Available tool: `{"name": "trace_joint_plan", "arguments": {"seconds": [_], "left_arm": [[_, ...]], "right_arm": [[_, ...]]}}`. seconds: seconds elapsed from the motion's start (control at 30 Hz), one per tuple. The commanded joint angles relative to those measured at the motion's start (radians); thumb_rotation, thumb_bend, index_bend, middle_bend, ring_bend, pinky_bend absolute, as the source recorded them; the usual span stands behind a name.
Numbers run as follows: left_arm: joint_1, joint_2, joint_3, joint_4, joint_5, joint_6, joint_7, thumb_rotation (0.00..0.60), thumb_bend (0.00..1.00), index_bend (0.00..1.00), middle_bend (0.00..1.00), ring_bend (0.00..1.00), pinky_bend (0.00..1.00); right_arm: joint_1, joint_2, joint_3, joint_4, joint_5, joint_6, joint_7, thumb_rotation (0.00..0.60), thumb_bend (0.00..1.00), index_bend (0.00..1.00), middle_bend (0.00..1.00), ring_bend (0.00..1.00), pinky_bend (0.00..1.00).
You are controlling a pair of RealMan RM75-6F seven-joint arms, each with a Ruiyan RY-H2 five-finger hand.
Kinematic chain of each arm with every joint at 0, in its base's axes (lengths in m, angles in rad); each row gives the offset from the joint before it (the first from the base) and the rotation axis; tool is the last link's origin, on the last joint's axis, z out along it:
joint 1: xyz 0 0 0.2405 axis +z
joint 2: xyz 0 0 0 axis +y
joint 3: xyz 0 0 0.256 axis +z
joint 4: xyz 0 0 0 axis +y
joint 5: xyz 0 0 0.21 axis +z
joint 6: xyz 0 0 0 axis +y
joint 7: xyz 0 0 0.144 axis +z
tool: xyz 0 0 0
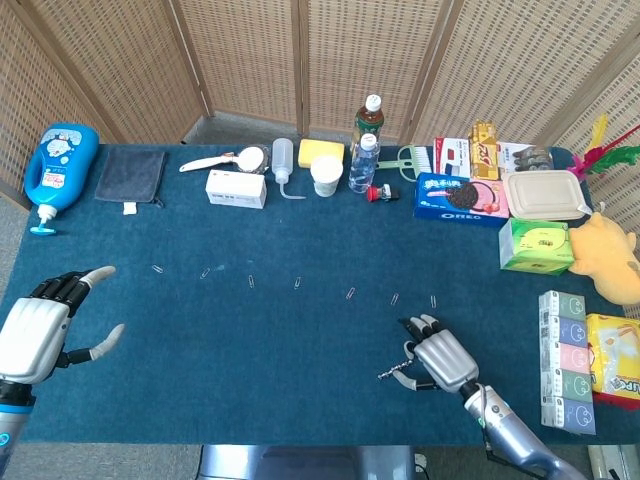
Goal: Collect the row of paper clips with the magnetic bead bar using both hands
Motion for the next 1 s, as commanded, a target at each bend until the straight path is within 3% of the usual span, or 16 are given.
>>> {"name": "trace_joint_plan", "arguments": {"seconds": [0.03,0.77,1.0], "left_arm": [[0.000,-0.001,-0.001,0.001,0.000,0.000,-0.001,0.284,0.50,0.17,0.26,0.24,0.27],[0.001,-0.002,0.003,0.003,0.013,0.004,-0.010,0.286,0.50,0.16,0.26,0.23,0.27],[0.013,-0.002,0.011,0.001,0.022,0.017,-0.010,0.285,0.51,0.16,0.26,0.23,0.27]], "right_arm": [[-0.009,0.002,-0.006,-0.007,0.000,0.005,-0.006,0.000,0.39,0.46,0.14,0.13,0.15],[-0.039,0.023,-0.010,-0.060,-0.004,0.025,-0.047,0.000,0.39,0.44,0.14,0.14,0.15],[-0.033,0.063,0.051,-0.090,-0.023,0.098,-0.004,0.000,0.39,0.42,0.14,0.13,0.15]]}}
